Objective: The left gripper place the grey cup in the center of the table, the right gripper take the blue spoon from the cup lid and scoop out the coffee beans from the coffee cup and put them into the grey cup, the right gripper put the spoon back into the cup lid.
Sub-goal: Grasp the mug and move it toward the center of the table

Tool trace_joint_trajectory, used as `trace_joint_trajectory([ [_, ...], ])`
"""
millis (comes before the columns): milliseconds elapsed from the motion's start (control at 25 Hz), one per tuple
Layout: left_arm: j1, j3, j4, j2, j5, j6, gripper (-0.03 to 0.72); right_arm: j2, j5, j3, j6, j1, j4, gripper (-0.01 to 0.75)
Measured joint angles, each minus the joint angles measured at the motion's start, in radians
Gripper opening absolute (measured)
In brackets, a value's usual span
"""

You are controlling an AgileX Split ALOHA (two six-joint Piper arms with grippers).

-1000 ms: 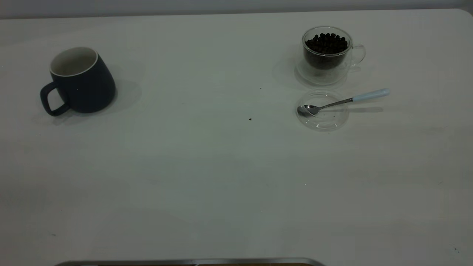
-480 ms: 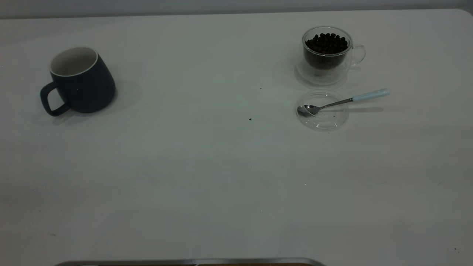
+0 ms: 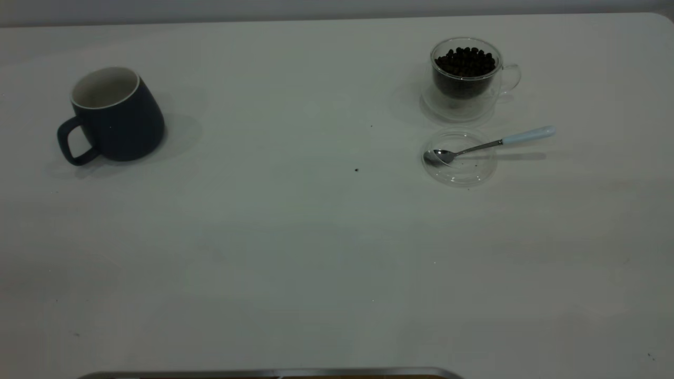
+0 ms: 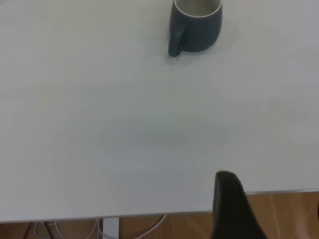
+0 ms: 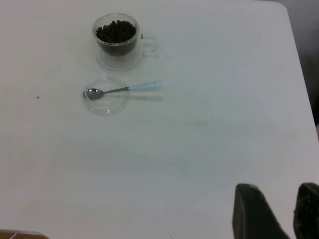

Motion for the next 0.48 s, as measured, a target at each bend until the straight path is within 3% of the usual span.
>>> trace_joint_trajectory([
  [320,0.000,-0.059,0.091,0.083,0.016,-0.136,0.475,0.000,0.000,0.000,0.000,0.000,0.000,0.238],
  [480,0.000,-0.106,0.221,0.248,-0.134,-0.272,0.475,0.000,0.000,0.000,0.000,0.000,0.000,0.238],
])
